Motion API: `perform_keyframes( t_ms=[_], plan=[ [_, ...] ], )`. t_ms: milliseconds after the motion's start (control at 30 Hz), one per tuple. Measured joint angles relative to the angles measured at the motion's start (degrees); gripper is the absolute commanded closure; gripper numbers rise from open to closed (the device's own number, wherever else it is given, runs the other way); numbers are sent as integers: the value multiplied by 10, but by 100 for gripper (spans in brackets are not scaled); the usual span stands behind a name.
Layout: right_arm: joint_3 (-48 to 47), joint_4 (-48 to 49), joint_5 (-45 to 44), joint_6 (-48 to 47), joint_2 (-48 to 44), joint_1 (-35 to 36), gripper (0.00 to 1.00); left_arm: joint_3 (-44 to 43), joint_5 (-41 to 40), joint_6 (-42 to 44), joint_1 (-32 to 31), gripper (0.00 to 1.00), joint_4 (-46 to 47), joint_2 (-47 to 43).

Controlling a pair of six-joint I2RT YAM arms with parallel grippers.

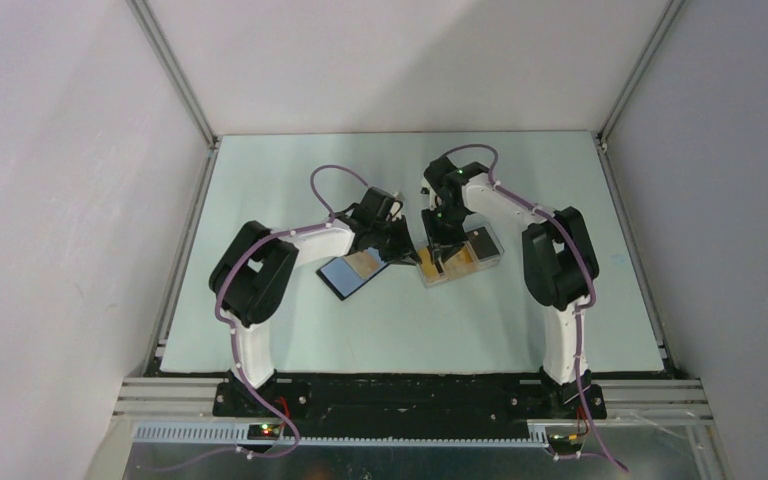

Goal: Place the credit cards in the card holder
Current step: Pick up the credit card from the storage box.

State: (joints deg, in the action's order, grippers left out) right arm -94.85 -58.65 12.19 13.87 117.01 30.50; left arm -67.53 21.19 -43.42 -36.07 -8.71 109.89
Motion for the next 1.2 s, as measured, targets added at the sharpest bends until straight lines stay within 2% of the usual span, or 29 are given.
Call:
perform_keyframes(
  t_ms=[200, 500, 667, 1000, 1200],
  plan=[
    [-4, -4, 15, 0, -10, 2, 65, 0, 0, 0, 0, 100, 0, 0],
    [-5, -2, 37, 0, -16, 3, 57, 0, 0, 0, 0, 100, 0, 0],
    [-2, 4, 60, 0, -20, -1, 60, 0, 0, 0, 0, 100, 0, 0],
    [55, 77, 201, 23, -35, -30, 65, 0, 0, 0, 0, 100, 0, 0],
    [73, 93, 210, 26, -35, -42, 64, 0, 0, 1, 0, 100, 0, 0]
  ],
)
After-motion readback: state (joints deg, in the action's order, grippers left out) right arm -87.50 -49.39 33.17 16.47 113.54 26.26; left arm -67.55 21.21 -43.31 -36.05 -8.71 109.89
